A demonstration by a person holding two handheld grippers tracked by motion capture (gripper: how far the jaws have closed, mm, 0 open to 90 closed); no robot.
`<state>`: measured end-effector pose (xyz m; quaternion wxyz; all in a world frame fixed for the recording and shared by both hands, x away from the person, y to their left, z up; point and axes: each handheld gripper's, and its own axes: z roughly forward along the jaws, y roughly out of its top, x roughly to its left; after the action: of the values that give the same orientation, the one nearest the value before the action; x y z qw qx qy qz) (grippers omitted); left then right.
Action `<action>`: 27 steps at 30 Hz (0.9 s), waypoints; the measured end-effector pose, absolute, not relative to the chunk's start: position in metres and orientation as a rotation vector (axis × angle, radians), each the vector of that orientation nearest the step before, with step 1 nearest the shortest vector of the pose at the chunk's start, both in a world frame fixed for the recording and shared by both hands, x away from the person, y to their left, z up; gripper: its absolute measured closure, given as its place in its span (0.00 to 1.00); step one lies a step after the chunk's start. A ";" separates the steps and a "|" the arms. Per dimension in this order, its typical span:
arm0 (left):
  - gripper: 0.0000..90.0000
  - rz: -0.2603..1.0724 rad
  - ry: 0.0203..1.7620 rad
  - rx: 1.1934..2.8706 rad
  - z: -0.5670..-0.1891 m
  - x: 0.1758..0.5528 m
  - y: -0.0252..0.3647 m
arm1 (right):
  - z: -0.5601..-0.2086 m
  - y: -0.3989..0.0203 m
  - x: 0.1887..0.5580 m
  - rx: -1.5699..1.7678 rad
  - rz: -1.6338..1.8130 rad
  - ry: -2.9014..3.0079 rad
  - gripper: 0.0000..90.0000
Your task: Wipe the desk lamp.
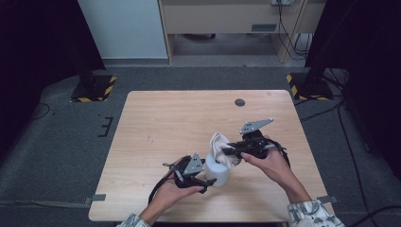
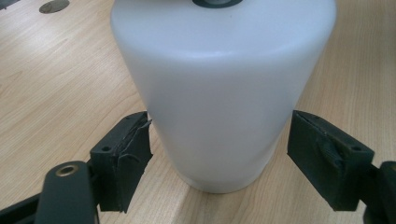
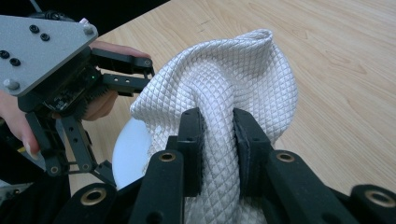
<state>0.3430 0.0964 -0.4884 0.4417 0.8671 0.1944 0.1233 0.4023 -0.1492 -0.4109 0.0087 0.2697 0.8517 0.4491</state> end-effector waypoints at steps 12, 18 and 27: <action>0.23 0.289 0.472 2.143 -0.489 0.343 0.096 | -0.409 -0.118 0.390 0.732 1.279 2.704 0.82; 0.22 0.296 0.481 2.136 -0.488 0.344 0.097 | -0.409 -0.123 0.371 0.673 1.285 2.725 0.83; 0.21 0.253 0.505 2.145 -0.490 0.347 0.096 | -0.407 -0.149 0.374 0.757 1.256 2.689 0.83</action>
<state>0.3470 0.0963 -0.4900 0.4453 0.8659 0.2039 0.1020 0.3742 -0.1492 -0.4072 0.0393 0.2471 0.8772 0.4097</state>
